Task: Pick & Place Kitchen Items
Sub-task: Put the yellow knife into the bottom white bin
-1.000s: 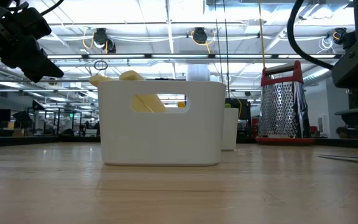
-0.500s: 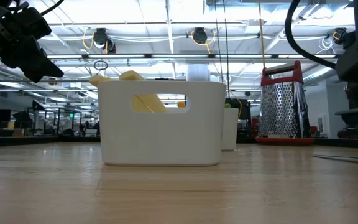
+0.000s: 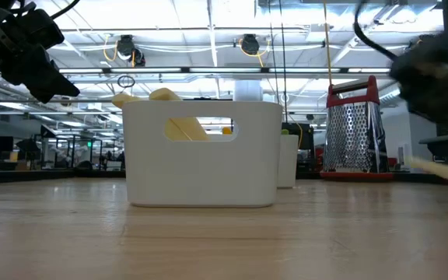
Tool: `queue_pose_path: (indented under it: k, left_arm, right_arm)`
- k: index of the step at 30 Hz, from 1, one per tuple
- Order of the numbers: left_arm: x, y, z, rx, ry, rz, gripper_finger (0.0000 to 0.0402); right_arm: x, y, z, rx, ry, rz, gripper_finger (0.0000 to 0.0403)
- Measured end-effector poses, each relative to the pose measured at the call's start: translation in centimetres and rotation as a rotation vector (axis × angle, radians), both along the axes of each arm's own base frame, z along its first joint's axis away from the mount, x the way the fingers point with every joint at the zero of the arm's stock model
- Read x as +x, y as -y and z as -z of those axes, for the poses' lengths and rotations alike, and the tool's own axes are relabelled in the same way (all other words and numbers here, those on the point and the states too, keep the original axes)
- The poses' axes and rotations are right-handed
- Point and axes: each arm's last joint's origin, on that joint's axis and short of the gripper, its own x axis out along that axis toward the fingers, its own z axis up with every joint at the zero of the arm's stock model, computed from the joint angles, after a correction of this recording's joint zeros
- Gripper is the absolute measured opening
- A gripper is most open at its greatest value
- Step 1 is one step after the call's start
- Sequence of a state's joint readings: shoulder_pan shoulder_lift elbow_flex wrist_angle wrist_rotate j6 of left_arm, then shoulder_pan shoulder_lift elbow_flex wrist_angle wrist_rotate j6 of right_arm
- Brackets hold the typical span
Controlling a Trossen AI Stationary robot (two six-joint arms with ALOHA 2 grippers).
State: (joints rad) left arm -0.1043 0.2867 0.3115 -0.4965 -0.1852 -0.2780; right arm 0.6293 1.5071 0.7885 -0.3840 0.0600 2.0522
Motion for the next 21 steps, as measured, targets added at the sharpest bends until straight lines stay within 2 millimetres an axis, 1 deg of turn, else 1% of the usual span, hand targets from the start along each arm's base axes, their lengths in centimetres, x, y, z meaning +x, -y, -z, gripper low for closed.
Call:
queue_pose_path:
  k: [6, 14, 19, 21]
  left_arm:
    - [0.0, 0.0, 0.0, 0.001, 0.004, 0.0, 0.0003]
    - [0.1, 0.0, -0.1, 0.01, 0.016, -0.008, 0.0025]
    - [0.1, -0.1, -0.2, 0.015, 0.026, -0.02, 0.0017]
    - [0.1, -0.1, -0.2, 0.011, 0.027, -0.023, 0.0012]
  right_arm:
    - [1.3, -0.3, -3.0, 0.056, 0.289, -0.045, 0.0072]
    - [4.2, -0.4, -6.3, 0.114, 0.72, -0.046, 0.0072]
    - [5.9, 0.2, -7.5, 0.156, 0.899, -0.012, 0.0072]
    - [6.7, 0.2, -7.9, 0.172, 0.929, -0.006, 0.0072]
